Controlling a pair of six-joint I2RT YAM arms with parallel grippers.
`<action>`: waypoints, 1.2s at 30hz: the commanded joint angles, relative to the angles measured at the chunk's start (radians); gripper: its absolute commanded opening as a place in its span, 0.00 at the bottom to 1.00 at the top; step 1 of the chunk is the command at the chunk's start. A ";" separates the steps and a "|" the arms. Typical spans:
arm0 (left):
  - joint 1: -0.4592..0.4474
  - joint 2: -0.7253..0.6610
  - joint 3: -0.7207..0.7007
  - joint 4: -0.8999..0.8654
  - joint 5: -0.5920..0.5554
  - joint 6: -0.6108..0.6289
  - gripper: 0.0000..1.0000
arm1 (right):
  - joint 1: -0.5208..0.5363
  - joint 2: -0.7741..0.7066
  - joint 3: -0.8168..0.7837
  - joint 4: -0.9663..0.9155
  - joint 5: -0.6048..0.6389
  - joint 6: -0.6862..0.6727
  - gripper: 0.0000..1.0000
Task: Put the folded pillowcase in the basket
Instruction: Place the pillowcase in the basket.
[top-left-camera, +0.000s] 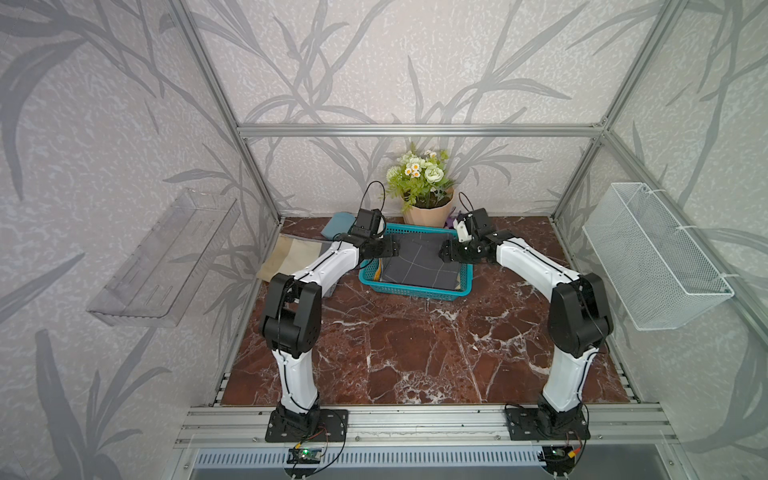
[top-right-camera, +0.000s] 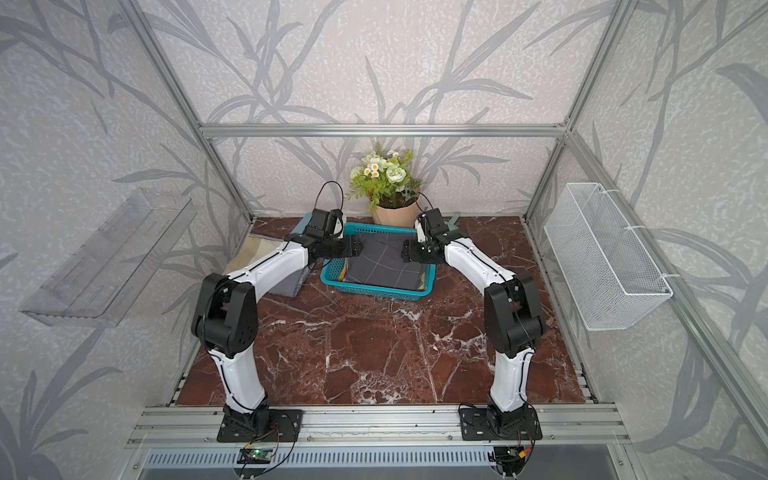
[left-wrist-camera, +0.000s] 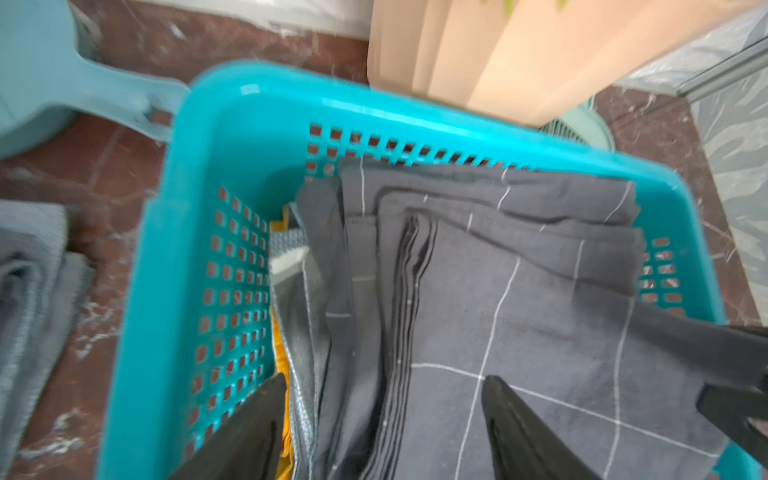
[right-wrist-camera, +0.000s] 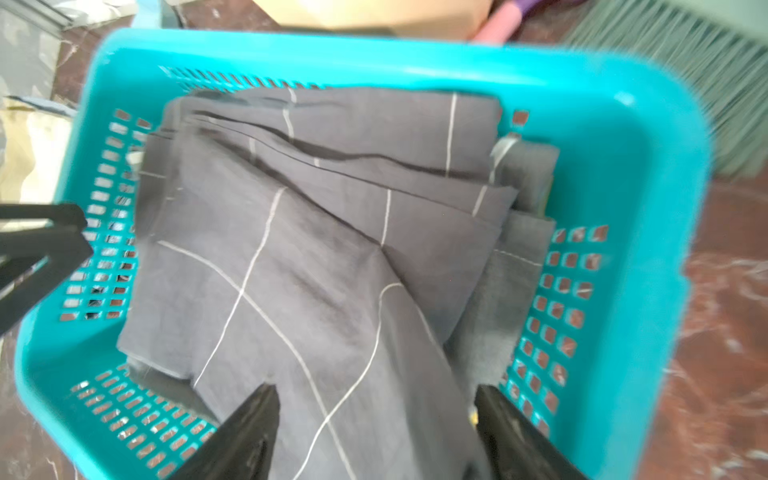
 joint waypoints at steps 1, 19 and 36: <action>-0.002 -0.084 0.046 -0.009 -0.028 -0.008 0.71 | 0.027 -0.104 -0.035 0.050 0.093 -0.032 0.84; -0.048 0.092 0.041 0.171 0.074 -0.080 0.00 | 0.067 0.142 0.109 0.042 0.092 0.027 0.00; 0.011 0.152 -0.157 0.220 0.023 -0.079 0.00 | 0.024 0.266 0.038 -0.071 0.199 0.046 0.01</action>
